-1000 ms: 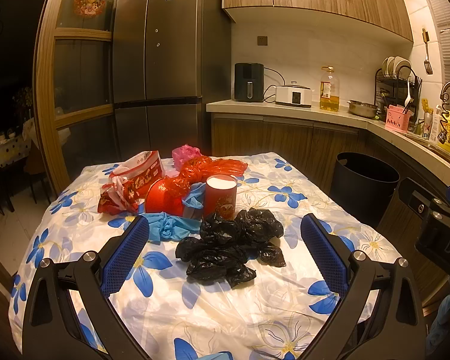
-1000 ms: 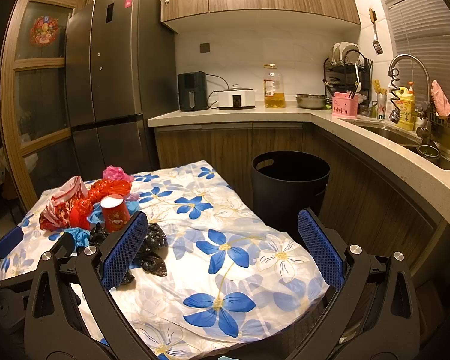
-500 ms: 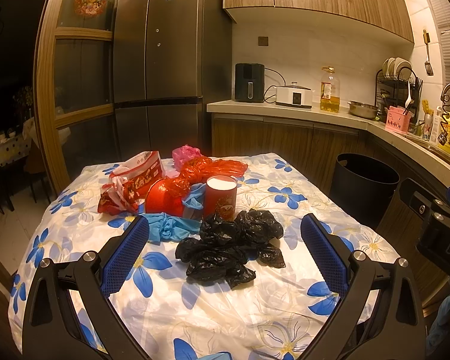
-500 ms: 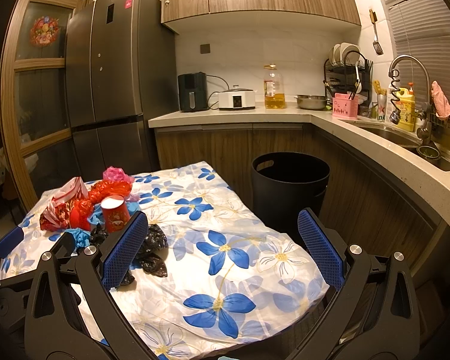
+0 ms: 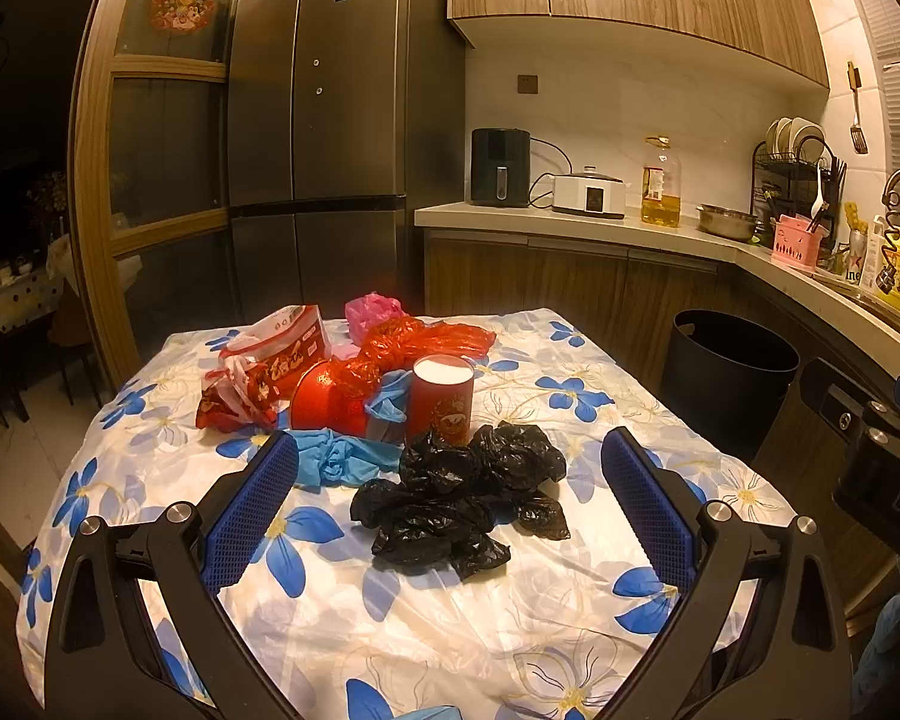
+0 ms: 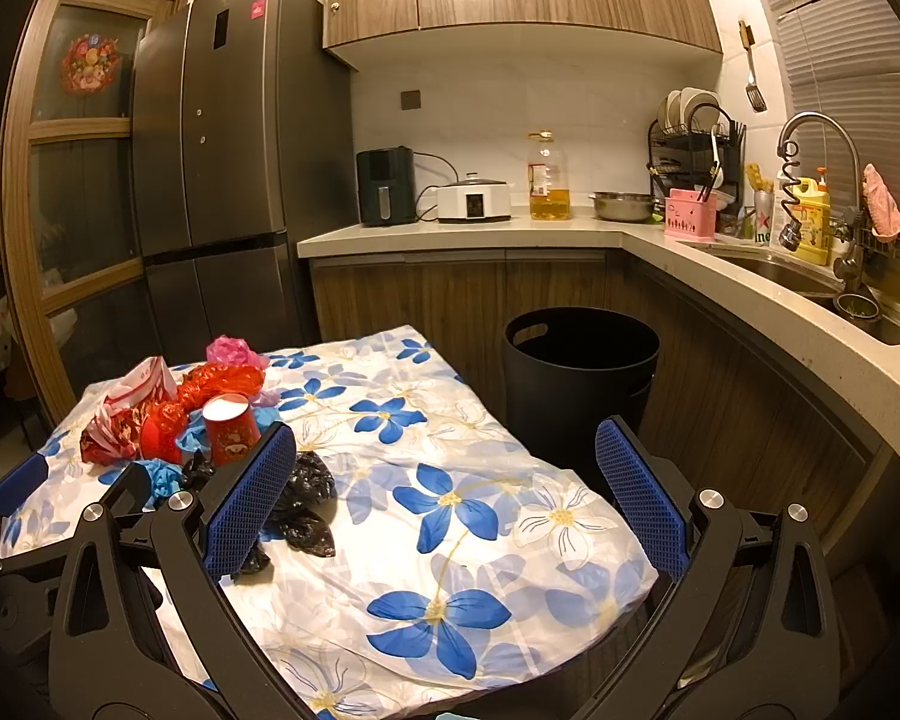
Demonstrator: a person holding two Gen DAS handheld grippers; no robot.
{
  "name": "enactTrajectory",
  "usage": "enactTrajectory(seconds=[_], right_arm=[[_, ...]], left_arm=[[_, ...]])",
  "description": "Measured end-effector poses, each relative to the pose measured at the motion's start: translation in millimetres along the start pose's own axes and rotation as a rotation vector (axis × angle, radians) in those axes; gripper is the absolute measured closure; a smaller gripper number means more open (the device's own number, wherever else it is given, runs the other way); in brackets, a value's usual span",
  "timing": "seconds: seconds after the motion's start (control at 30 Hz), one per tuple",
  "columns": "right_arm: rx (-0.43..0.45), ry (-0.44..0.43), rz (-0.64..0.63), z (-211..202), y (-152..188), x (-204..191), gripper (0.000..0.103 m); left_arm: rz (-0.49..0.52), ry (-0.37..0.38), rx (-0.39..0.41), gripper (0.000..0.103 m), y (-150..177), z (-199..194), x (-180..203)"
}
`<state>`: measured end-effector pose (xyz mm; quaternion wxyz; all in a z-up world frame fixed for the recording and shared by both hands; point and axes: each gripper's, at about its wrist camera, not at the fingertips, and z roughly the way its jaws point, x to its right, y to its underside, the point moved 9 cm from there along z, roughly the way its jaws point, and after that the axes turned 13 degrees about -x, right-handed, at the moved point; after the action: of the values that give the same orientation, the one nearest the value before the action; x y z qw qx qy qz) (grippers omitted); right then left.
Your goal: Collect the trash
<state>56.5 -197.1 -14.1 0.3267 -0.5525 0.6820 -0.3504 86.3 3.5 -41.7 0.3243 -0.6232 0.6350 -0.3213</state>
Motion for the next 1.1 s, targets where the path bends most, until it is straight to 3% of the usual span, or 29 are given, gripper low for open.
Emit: enactTrajectory(seconds=[1.1], right_arm=[[-0.001,0.002,0.001,0.4,-2.3,1.5,0.004]], left_arm=[[-0.003,0.003,0.000,0.006,-1.6,-0.6,3.7]])
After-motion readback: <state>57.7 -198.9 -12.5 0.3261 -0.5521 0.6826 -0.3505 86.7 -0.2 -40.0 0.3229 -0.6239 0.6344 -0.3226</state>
